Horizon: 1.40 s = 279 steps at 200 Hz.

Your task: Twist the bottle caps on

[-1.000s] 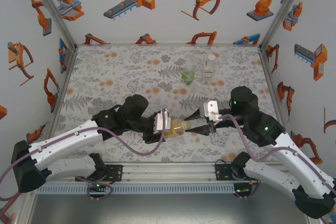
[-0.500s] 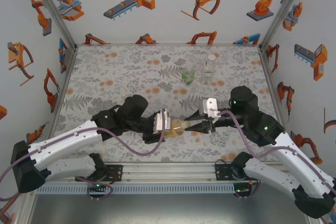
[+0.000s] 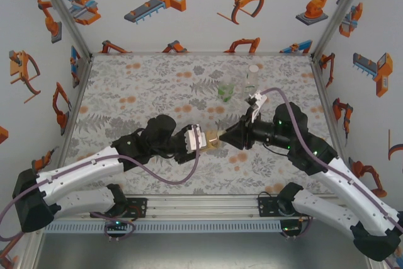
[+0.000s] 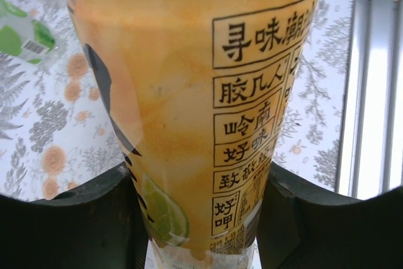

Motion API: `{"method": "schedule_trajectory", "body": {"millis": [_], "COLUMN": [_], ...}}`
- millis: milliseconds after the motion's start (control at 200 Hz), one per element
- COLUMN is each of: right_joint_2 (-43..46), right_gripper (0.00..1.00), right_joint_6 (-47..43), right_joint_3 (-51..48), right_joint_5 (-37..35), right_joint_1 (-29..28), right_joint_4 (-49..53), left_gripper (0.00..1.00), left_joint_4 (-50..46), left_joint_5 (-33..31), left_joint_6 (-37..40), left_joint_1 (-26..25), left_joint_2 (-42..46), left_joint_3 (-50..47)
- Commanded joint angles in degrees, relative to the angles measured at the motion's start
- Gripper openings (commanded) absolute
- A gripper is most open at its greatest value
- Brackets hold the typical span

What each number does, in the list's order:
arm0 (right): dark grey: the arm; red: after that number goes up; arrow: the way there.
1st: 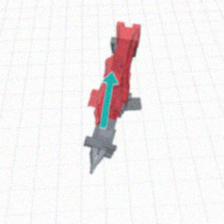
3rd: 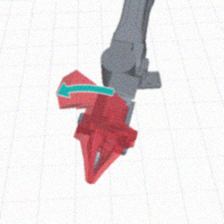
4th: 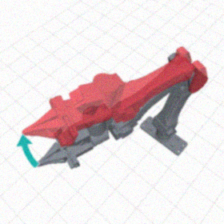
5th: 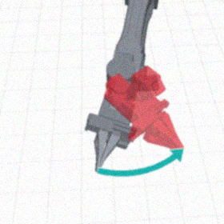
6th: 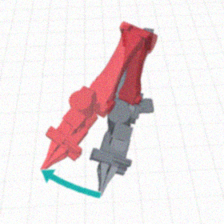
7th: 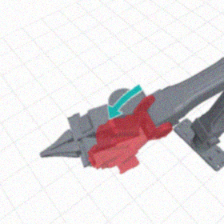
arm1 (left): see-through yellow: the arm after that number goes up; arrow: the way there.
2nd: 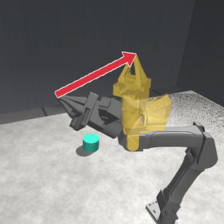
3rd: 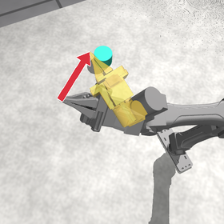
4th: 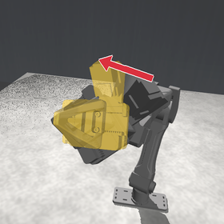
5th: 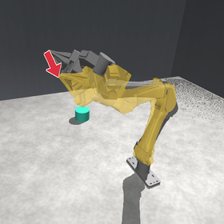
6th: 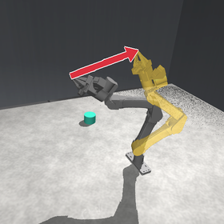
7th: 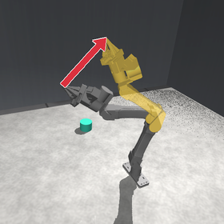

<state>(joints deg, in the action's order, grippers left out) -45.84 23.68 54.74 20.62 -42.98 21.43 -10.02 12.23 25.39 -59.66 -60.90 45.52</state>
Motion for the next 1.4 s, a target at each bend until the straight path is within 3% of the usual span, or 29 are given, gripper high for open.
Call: {"method": "schedule_trajectory", "body": {"millis": [0, 150, 380, 531, 646, 671, 716, 1031, 1392], "right_joint_2": [-3.22, -7.82, -9.96, -10.92, -11.55, -11.76, -12.35, -18.86, -37.23], "right_gripper": [0.00, 0.00, 0.00, 0.00, 0.00, 0.00, 0.00, 0.00, 0.00], "right_joint_6": [24.00, 33.39, 33.72, 32.91, 31.77, 31.34, 30.39, 21.31, 4.45], "right_joint_3": [3.57, 6.90, 10.52, 10.38, 10.25, 10.42, 10.90, 16.61, 35.41], "right_joint_5": [-14.45, -12.75, -14.56, -13.88, -14.17, -14.41, -14.86, -19.09, -26.08], "right_joint_1": [0.44, 0.44, 0.44, 0.45, 0.44, 0.44, 0.44, 0.44, 1.98], "right_joint_4": [10.68, 14.73, 15.32, 13.79, 12.36, 12.32, 12.45, 15.91, 25.62], "left_gripper": [0.00, 0.00, 0.00, 0.19, 0.43, 0.54, 0.62, 0.86, 0.90], "left_joint_4": [6.59, 8.01, 7.51, 8.62, 9.60, 9.59, 9.42, 7.70, 3.50], "left_joint_5": [-4.28, -6.19, -11.85, -11.01, -10.74, -10.78, -10.74, -11.48, -15.19], "left_joint_6": [-0.04, -0.27, -1.41, -1.70, -2.14, -2.22, -2.27, -2.43, -5.09], "left_joint_1": [-0.41, -0.72, -1.34, -1.43, -1.42, -1.39, -1.43, -1.41, -1.35], "left_joint_2": [-0.99, -3.35, -5.85, -5.21, -4.25, -4.05, -3.77, 0.26, 9.20], "left_joint_3": [2.15, 3.32, 5.63, 4.62, 3.35, 3.28, 3.13, 1.52, -2.77]}}
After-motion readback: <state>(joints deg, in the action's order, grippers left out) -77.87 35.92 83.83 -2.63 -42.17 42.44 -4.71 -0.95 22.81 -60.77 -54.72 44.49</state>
